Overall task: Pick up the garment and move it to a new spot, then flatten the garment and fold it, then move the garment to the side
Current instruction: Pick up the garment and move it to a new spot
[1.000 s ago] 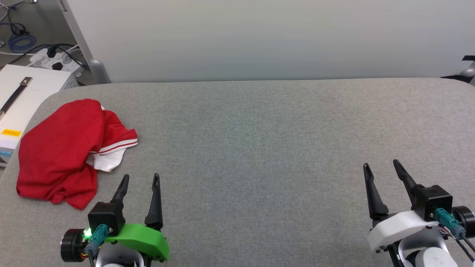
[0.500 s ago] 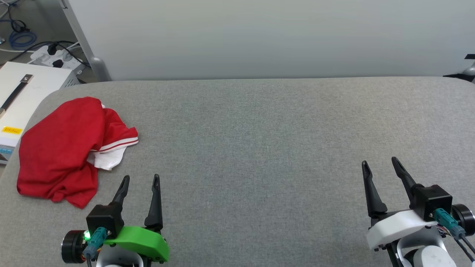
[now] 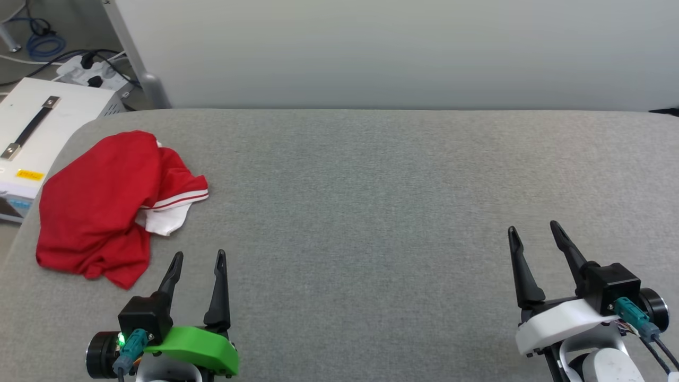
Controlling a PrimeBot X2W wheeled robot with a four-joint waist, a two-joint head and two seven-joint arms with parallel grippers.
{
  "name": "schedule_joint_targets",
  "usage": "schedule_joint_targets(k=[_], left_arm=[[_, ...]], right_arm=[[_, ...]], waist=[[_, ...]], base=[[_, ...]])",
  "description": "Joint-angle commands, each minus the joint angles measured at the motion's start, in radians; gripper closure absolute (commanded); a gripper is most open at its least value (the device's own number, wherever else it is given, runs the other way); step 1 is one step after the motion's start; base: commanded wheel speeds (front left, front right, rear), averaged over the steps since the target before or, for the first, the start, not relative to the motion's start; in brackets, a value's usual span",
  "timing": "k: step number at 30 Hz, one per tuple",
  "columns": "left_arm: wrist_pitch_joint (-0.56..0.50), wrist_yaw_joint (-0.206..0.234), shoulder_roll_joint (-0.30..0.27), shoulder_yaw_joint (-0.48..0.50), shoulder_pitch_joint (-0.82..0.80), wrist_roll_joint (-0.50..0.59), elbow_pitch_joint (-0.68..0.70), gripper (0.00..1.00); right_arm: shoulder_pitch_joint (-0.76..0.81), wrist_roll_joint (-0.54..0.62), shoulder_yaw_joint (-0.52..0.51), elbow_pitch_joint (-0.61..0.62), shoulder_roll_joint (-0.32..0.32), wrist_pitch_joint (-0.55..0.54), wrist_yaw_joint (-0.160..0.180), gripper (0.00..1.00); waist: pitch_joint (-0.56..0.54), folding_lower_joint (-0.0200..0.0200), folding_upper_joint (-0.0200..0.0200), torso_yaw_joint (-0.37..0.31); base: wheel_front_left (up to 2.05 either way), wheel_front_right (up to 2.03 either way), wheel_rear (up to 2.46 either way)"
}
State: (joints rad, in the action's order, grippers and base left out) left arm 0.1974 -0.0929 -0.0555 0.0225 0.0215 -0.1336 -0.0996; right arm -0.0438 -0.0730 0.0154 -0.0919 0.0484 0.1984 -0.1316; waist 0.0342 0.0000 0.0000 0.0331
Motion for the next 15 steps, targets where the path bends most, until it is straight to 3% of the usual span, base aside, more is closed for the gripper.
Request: schedule_joint_targets(k=[1,15], left_arm=[[0.011,-0.006,0.004,0.005,0.005,-0.008,-0.006,0.0],[0.04,-0.015,0.005,0.033,0.009,-0.015,-0.02,0.0]], right_arm=[[-0.019,-0.009,0.01,-0.006,0.002,0.011,0.001,0.0],[-0.024,-0.028,0.081,-0.034,0.002,0.04,0.001,0.0]], waist=[[0.002,0.0,0.0,0.024],[-0.016,0.0,0.0,0.214]], base=[[0.0,0.0,0.0],[0.0,0.0,0.0]])
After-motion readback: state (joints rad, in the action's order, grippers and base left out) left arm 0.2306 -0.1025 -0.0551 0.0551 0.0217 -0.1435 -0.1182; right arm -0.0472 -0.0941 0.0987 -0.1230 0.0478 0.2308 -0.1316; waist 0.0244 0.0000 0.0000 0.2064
